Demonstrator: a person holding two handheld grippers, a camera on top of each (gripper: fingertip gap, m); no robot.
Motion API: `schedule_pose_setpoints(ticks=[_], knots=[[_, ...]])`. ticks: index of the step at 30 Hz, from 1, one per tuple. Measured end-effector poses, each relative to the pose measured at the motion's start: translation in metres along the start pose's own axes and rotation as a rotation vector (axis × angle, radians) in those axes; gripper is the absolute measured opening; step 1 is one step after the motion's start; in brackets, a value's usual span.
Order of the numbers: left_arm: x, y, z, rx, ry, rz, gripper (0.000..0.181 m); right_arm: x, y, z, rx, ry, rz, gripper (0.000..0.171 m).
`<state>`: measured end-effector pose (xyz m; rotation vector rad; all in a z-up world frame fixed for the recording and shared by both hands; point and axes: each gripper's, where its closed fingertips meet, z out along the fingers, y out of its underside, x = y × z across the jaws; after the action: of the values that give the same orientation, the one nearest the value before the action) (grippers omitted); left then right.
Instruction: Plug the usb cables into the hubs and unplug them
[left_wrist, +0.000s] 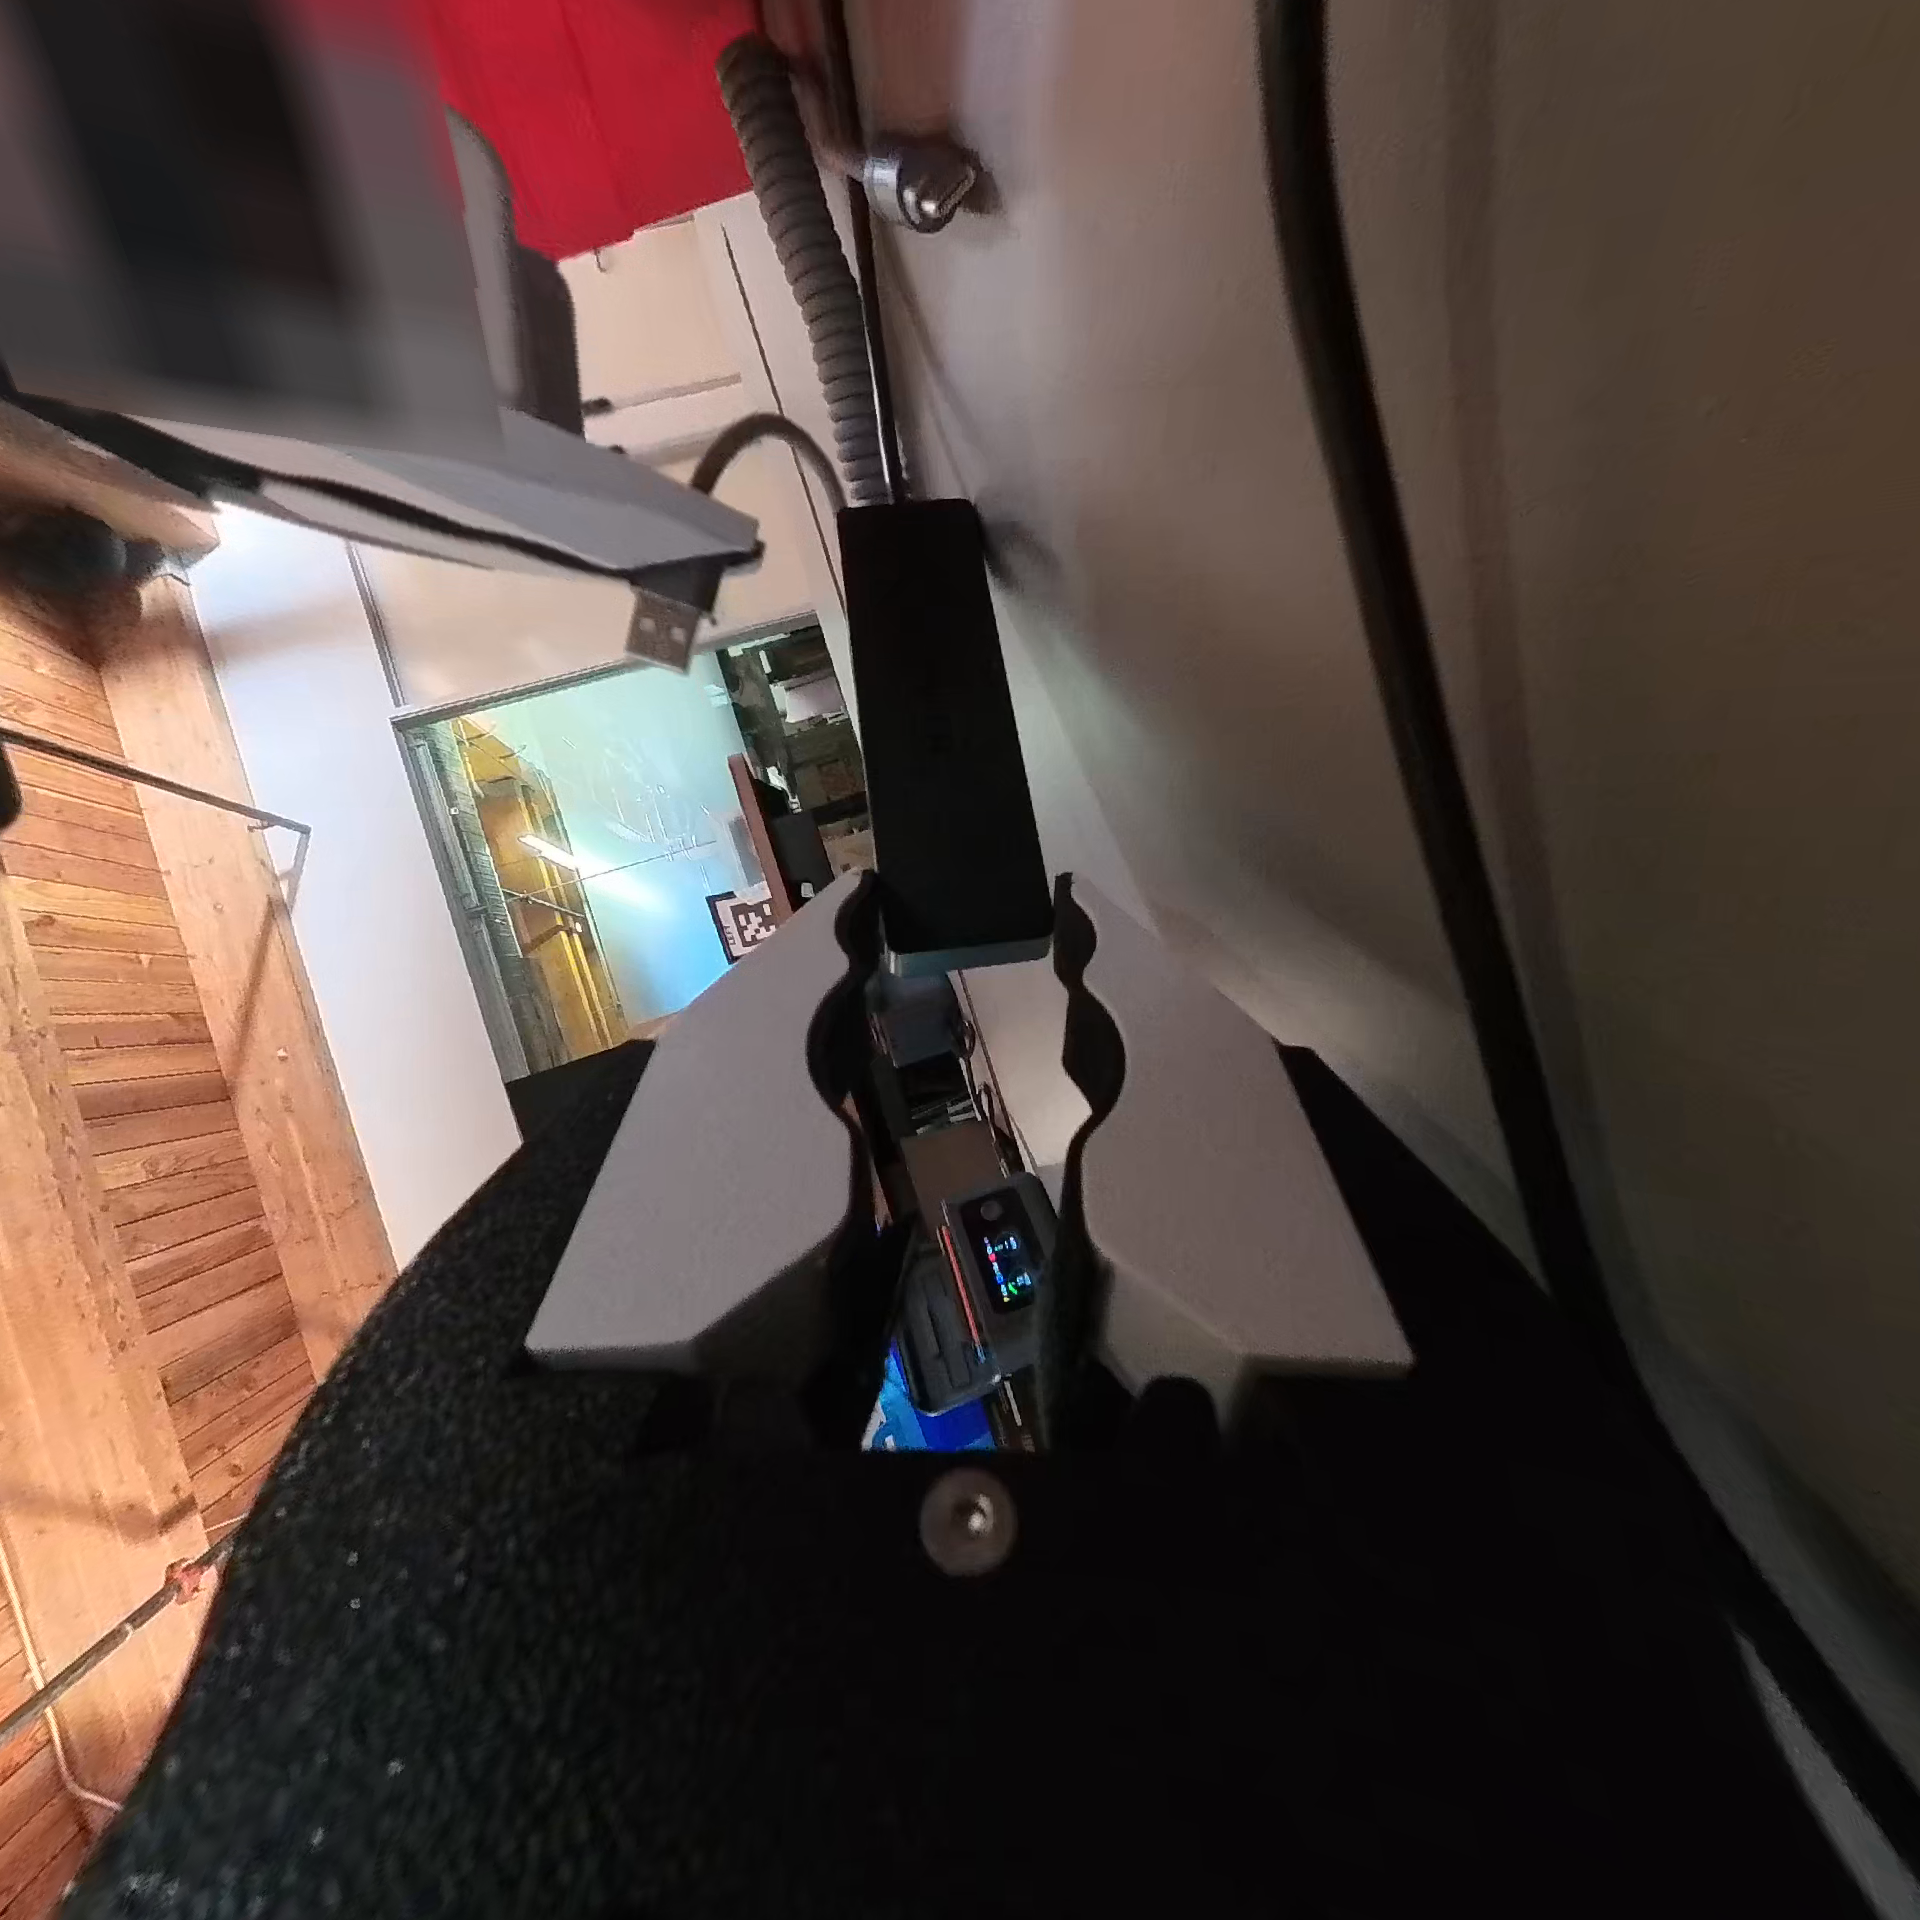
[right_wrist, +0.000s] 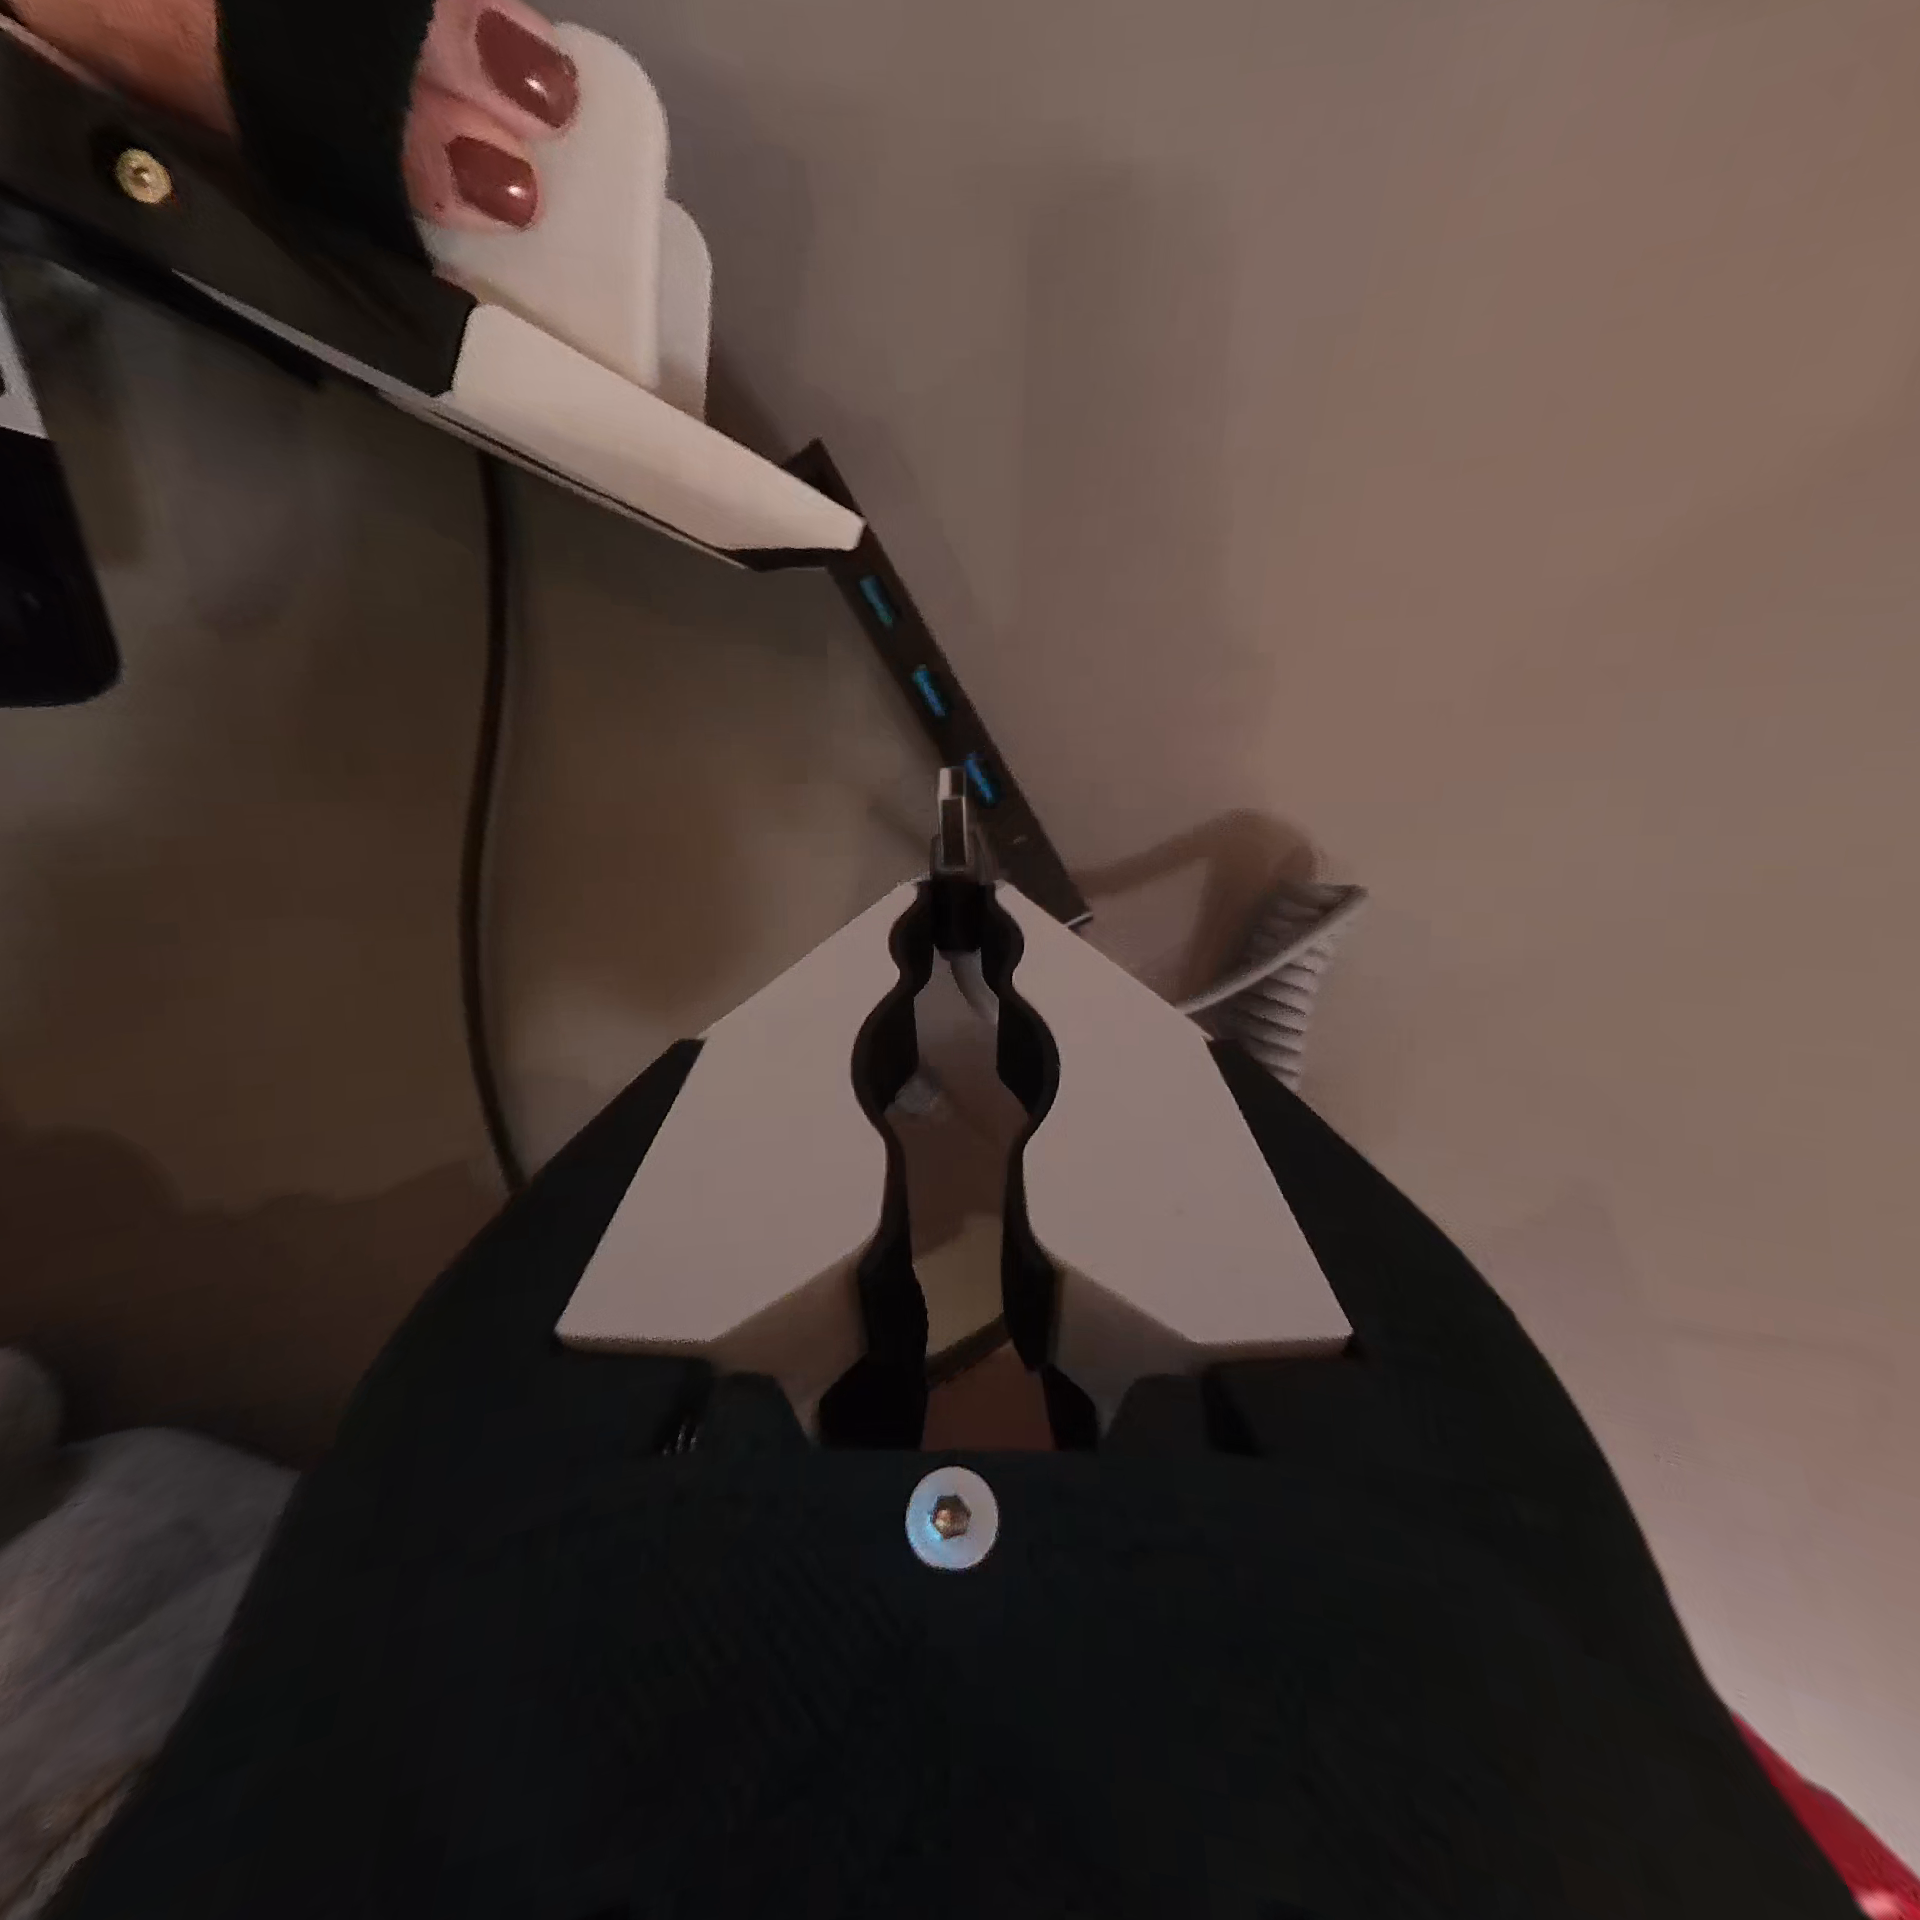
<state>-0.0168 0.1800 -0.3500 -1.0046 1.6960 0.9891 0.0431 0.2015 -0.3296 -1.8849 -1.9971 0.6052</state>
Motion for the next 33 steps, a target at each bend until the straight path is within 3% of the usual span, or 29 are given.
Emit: schedule_pose_setpoints(ticks=[8,16,20,24,26,30,33], knots=[[0.001,-0.002,0.0,0.011,0.0,-0.009,0.031,-0.041,0.034,0.021,-0.159,-0.229,0.254,0.007],[0.001,-0.003,0.0,0.015,0.001,-0.011,0.031,-0.049,0.024,0.037,-0.053,-0.302,0.49,0.008],[0.001,-0.005,-0.001,0.024,-0.001,-0.009,0.031,-0.05,0.019,0.037,0.063,-0.246,0.474,0.009],[0.002,-0.005,0.0,0.027,0.002,-0.019,0.032,-0.042,0.003,0.016,0.216,-0.059,0.263,0.007],[0.002,-0.005,0.0,0.026,0.003,-0.021,0.032,-0.031,0.018,0.013,0.12,0.053,0.285,0.008],[0.002,-0.005,0.0,0.027,0.003,-0.021,0.031,-0.037,0.04,0.029,-0.054,0.064,0.221,0.008],[0.002,-0.005,0.0,0.027,0.004,-0.023,0.032,-0.036,0.037,0.034,-0.074,0.103,0.171,0.008]])
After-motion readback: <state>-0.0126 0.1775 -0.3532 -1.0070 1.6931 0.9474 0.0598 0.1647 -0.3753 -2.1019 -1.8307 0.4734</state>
